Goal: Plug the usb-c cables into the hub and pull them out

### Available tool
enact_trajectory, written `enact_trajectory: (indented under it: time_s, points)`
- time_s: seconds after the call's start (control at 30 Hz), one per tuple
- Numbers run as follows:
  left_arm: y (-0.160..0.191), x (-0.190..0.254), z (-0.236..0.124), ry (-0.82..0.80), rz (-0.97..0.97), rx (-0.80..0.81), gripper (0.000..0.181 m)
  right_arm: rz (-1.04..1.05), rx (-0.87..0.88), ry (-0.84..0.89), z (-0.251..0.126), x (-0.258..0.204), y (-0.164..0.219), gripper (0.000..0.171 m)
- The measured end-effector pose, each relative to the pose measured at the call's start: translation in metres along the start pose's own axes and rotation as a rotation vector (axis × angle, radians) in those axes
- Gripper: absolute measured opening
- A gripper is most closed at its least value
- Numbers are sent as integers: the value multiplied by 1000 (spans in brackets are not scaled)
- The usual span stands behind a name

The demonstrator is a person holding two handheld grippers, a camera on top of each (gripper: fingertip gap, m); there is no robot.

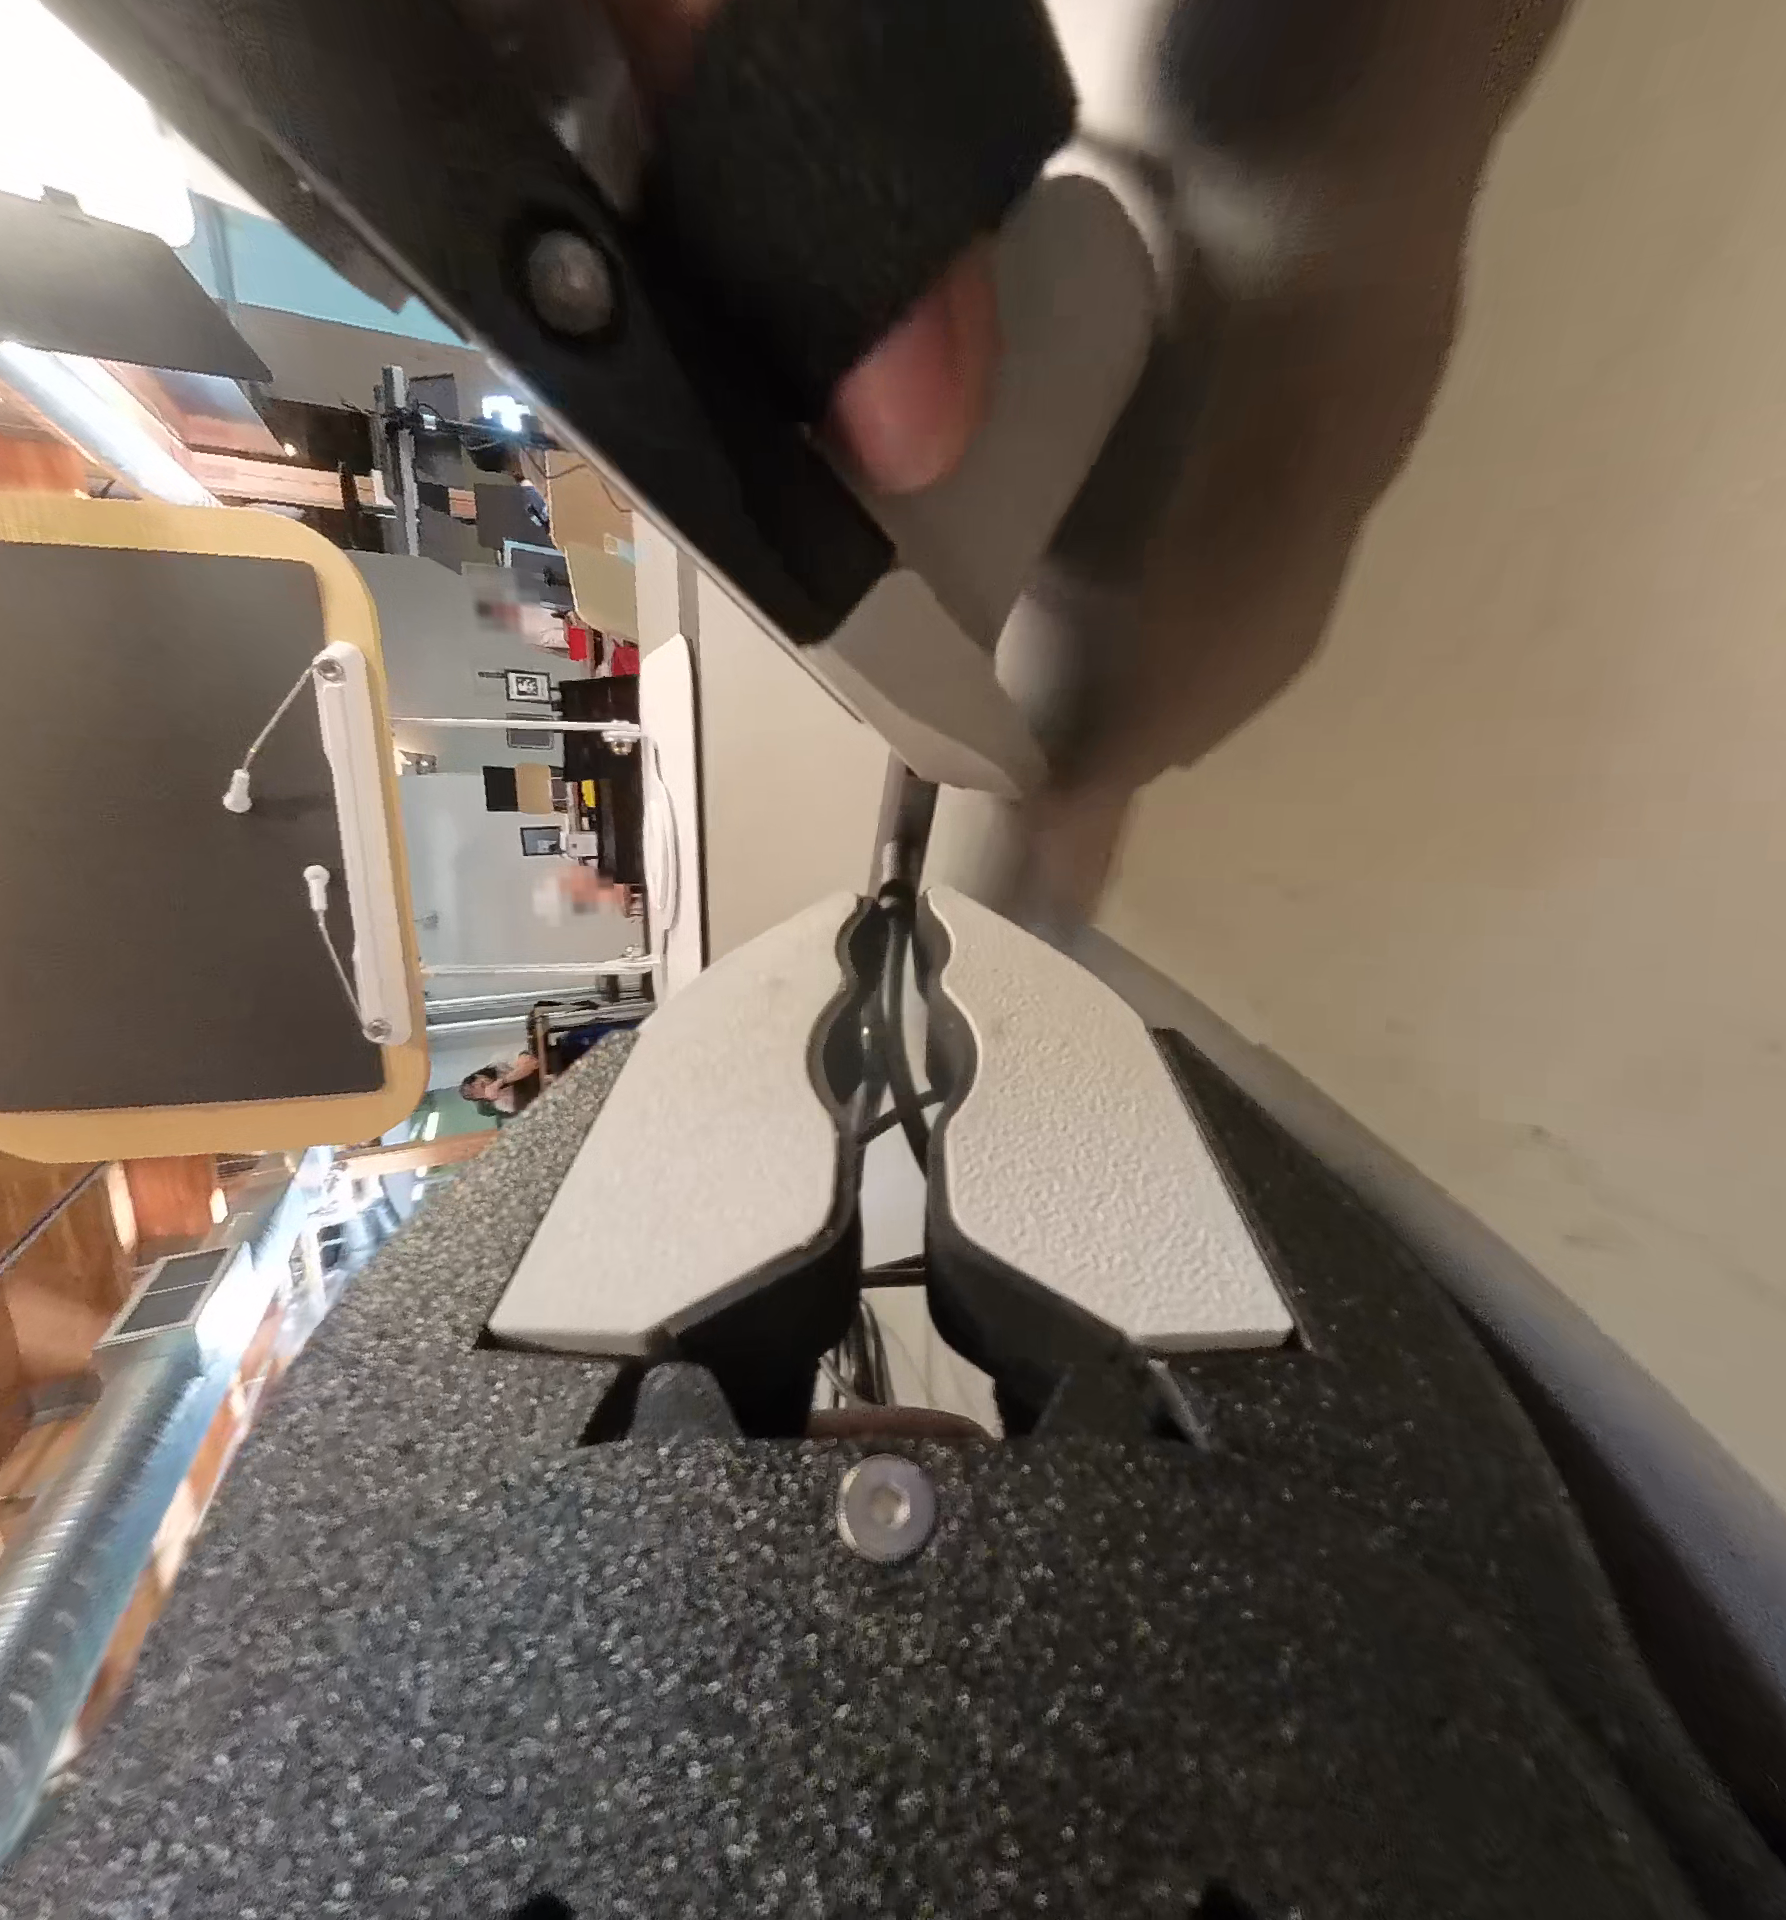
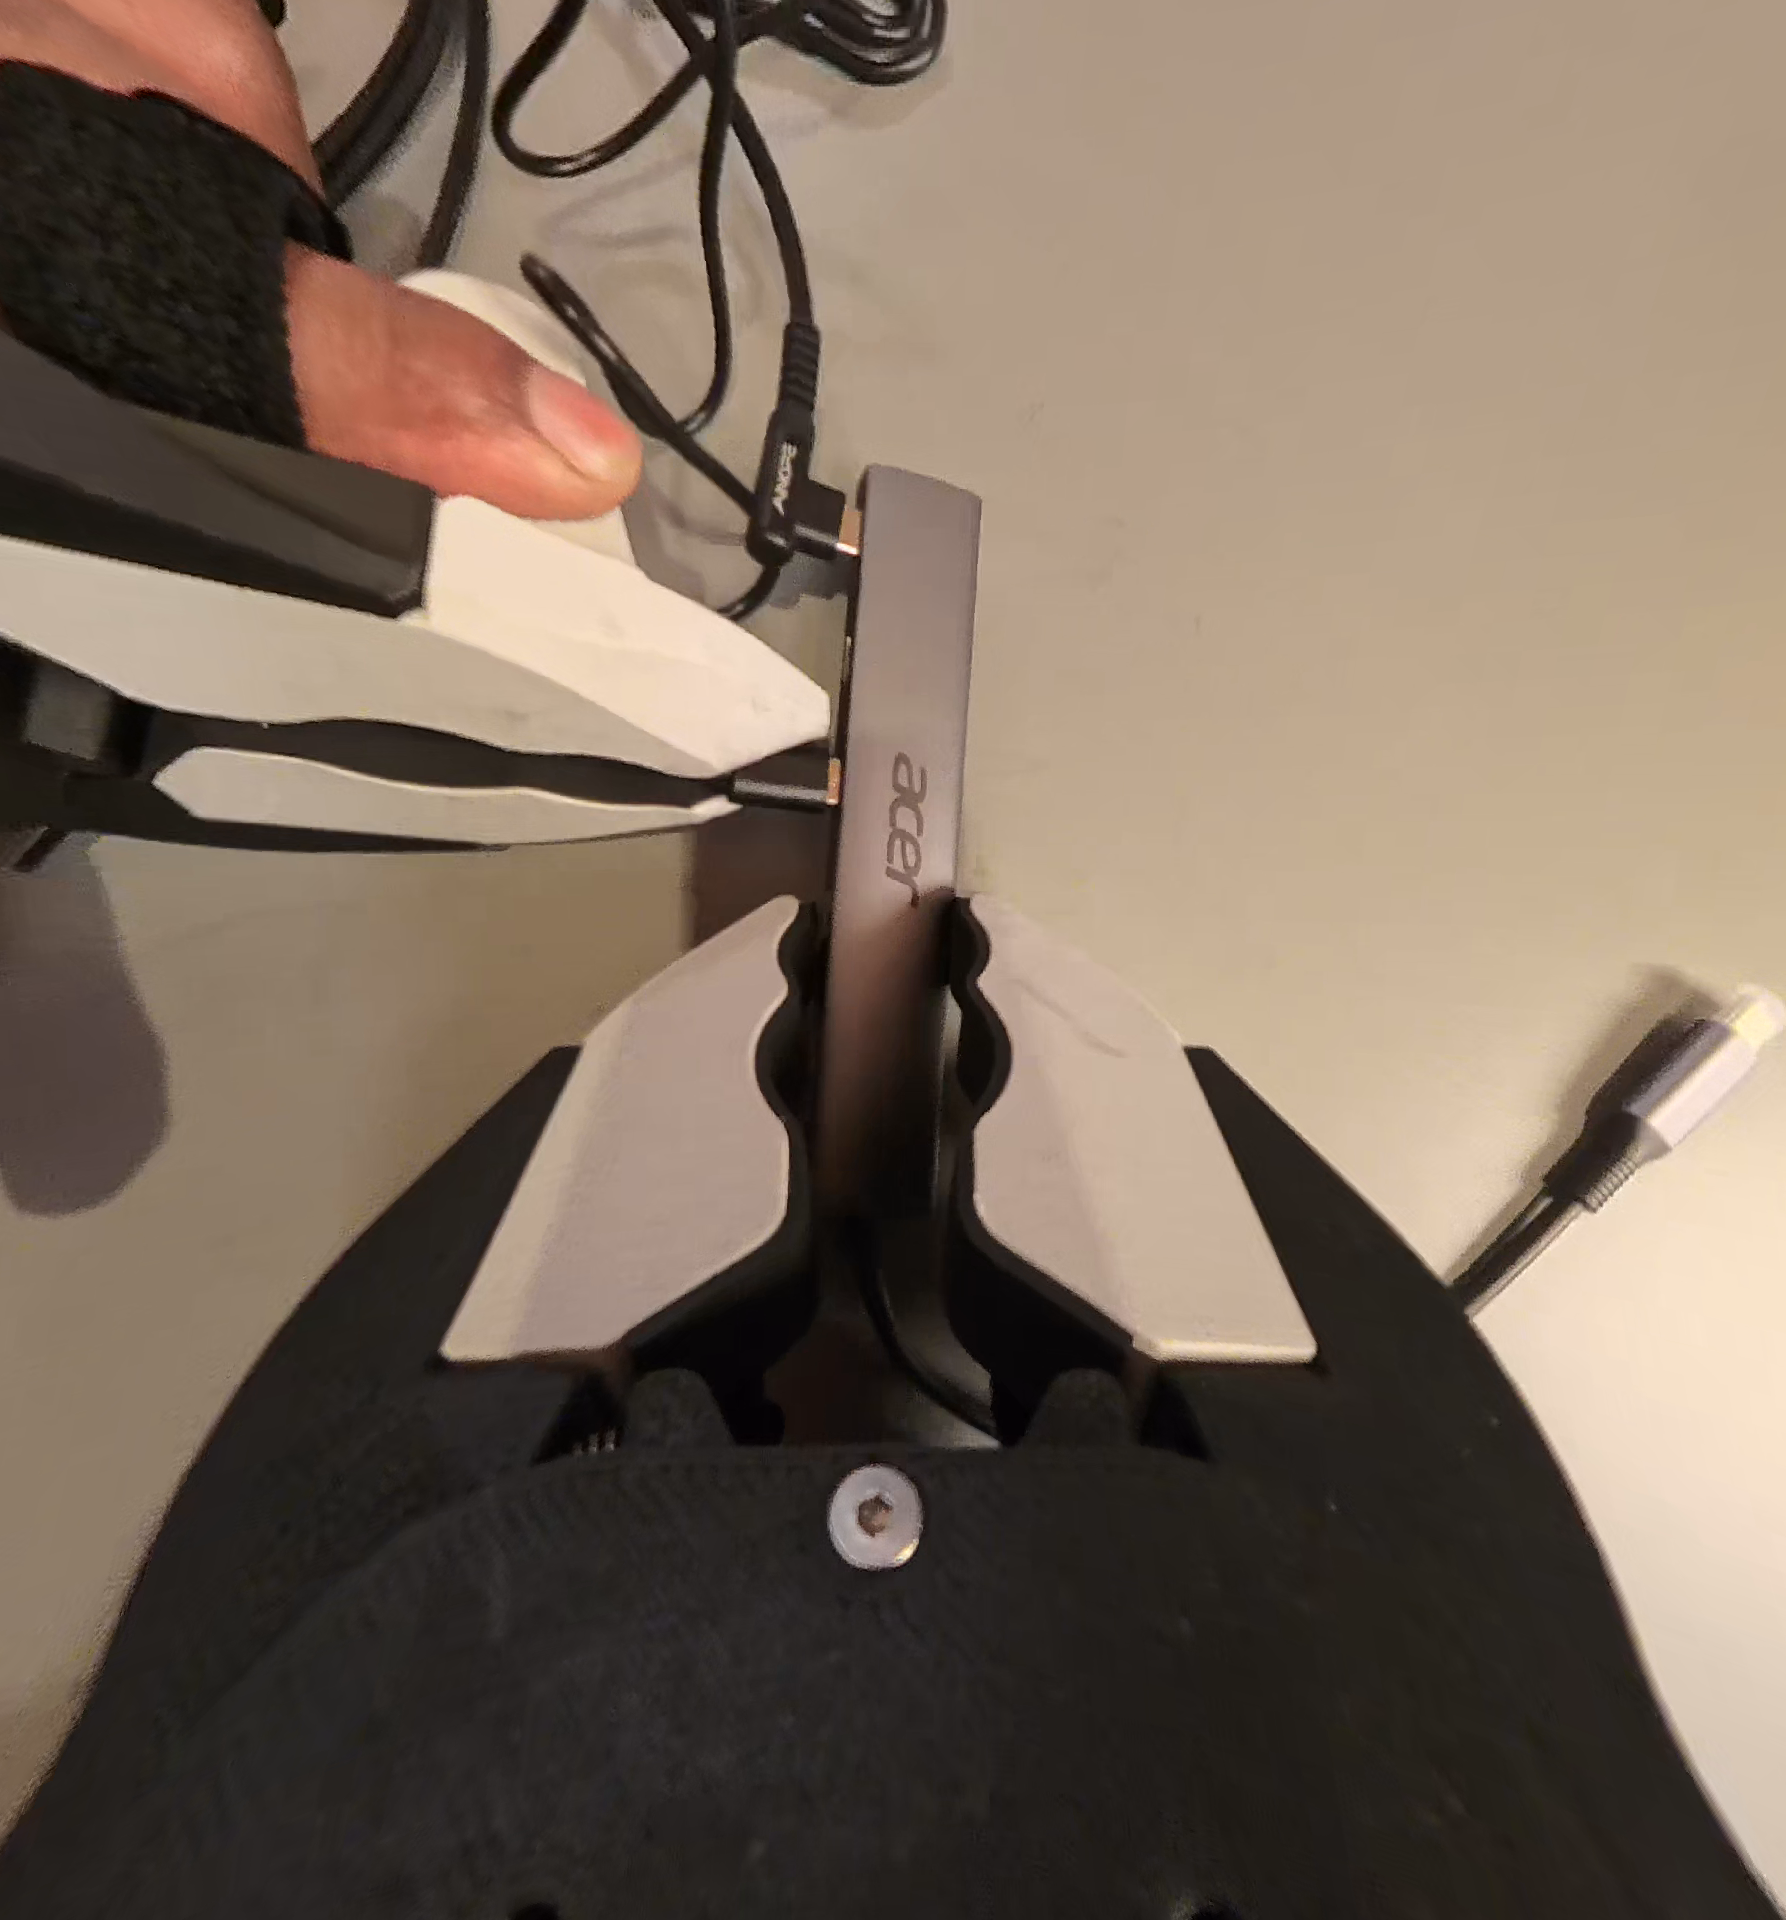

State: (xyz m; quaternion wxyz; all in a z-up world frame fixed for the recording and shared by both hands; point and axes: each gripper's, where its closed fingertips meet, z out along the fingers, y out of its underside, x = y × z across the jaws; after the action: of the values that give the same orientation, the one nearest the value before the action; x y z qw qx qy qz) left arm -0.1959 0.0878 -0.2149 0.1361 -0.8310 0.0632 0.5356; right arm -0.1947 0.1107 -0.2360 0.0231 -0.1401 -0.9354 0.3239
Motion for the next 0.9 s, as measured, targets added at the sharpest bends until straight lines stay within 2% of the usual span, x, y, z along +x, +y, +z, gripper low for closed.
enact_trajectory:
  time_s: [0.03,0.17,0.33,0.4,0.5,0.67,0.8,0.9]
  points:
    - [0,1,-1,20,-21,0,8,-5,-1,4,0,-1,0,24]
    - [7,0,-15,123,-220,-26,31,-3,8,44,2,1,-2,23]
    - [4,-19,-64,245,-648,148,42,-6,22,79,1,-1,-1,23]
    - [17,-33,-85,251,-835,208,42,-3,28,90,0,-2,-1,23]
    - [62,-40,-111,259,-1011,180,37,7,39,113,-1,-3,0,23]
    - [152,-21,-139,288,-1174,7,31,10,51,159,-3,-5,2,23]
    - [215,-1,-150,226,-1211,-132,30,24,63,186,-5,-8,4,23]
    - [243,10,-150,169,-1244,-162,32,30,60,215,-8,-10,8,23]
